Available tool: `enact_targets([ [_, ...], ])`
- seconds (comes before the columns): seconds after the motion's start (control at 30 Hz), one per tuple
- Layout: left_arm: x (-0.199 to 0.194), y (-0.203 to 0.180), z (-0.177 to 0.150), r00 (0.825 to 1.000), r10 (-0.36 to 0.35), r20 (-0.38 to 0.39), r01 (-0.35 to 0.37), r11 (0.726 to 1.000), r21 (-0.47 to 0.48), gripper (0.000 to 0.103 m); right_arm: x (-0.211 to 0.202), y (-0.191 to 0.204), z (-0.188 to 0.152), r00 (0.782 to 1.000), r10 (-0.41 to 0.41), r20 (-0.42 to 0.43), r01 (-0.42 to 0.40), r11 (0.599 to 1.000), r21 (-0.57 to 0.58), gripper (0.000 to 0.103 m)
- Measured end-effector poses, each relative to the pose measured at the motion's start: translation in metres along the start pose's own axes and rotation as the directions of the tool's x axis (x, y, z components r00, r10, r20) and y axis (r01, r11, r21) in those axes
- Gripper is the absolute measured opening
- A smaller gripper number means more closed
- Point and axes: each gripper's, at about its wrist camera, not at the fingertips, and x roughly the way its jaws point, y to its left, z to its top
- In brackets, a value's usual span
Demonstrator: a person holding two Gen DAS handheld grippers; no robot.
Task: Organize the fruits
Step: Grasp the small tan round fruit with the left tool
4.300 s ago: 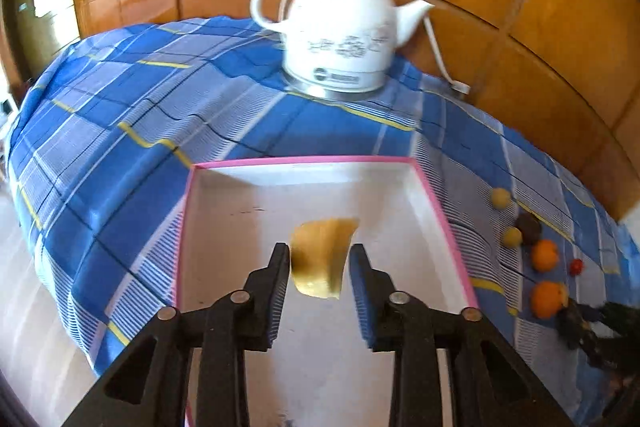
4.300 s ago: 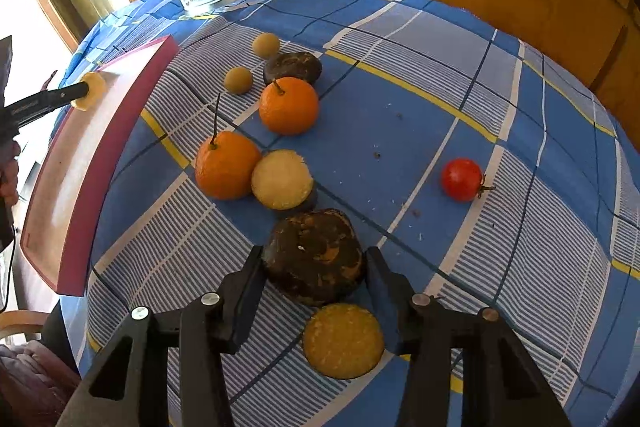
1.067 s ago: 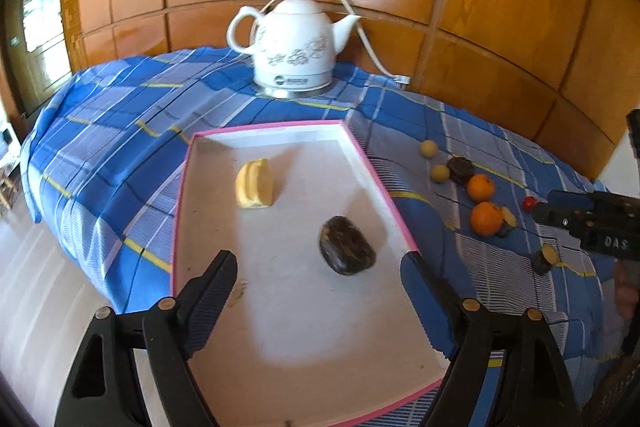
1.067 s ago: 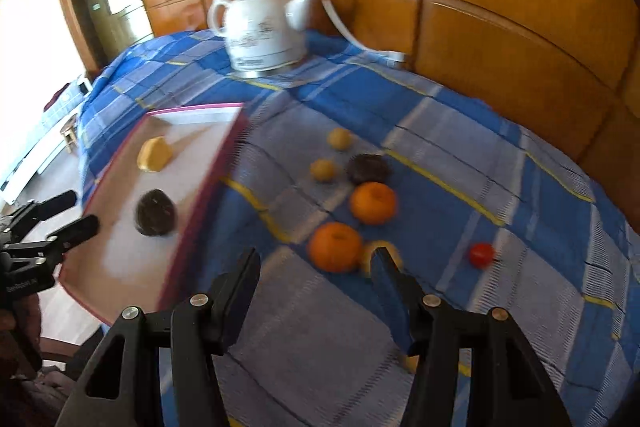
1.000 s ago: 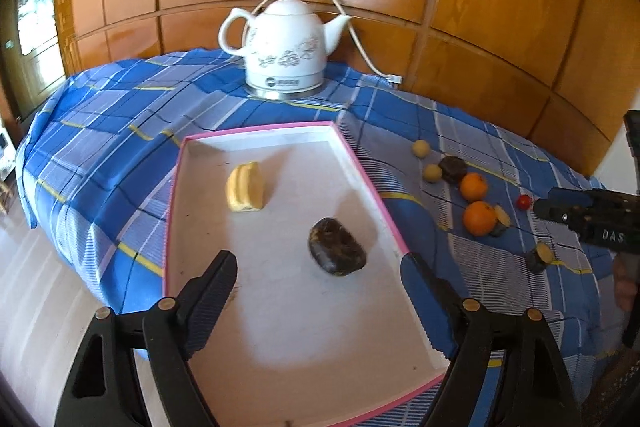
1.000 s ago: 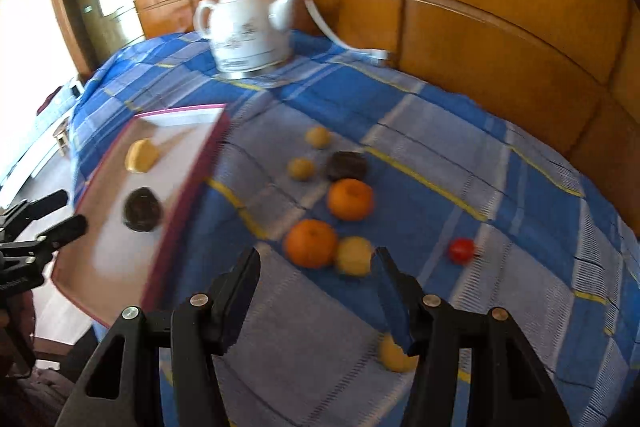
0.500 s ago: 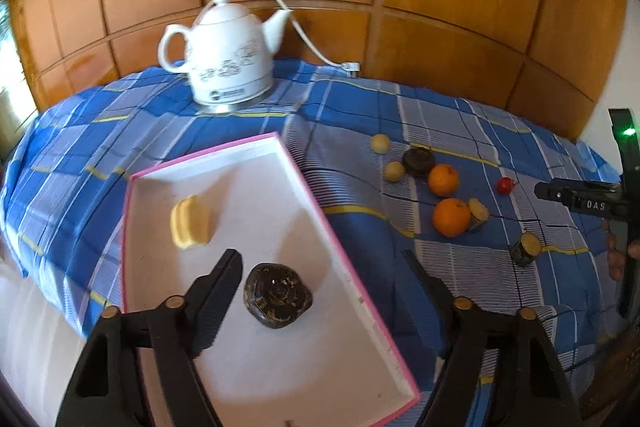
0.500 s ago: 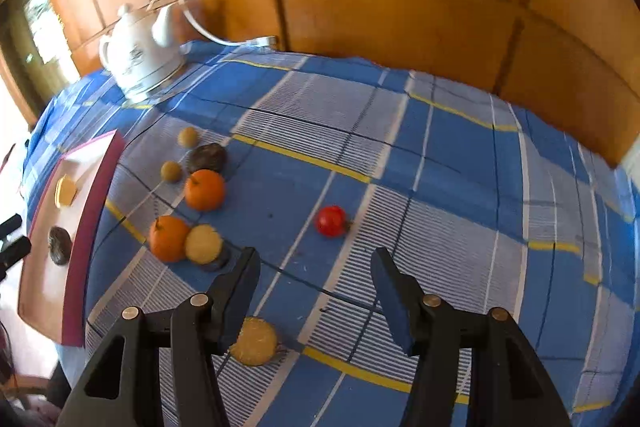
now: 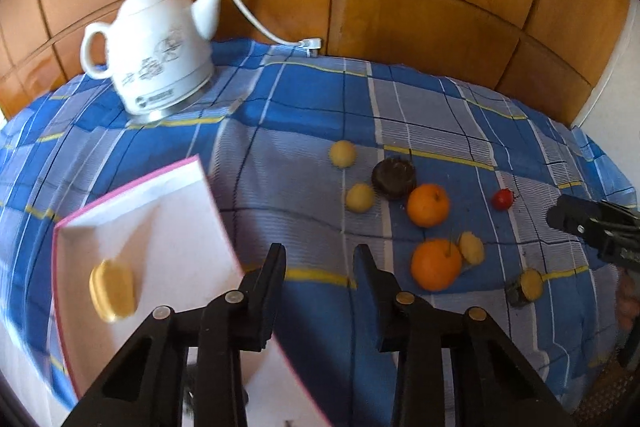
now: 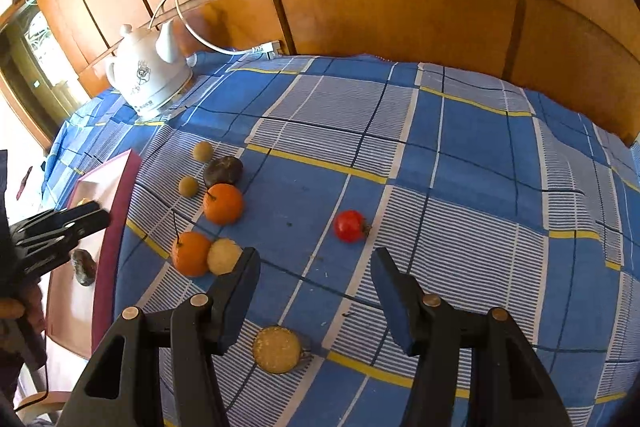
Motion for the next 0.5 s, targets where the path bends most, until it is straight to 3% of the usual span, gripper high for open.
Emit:
enact_targets([
  [0.5,0.075,-0.036,0.031,0.995,-0.021,-0.098,0.032,0.993,0.114,0.035,-0.009,-0.011,0.006,0.999,0.031,0.033,-0.033,0.997,0.069,0.058],
])
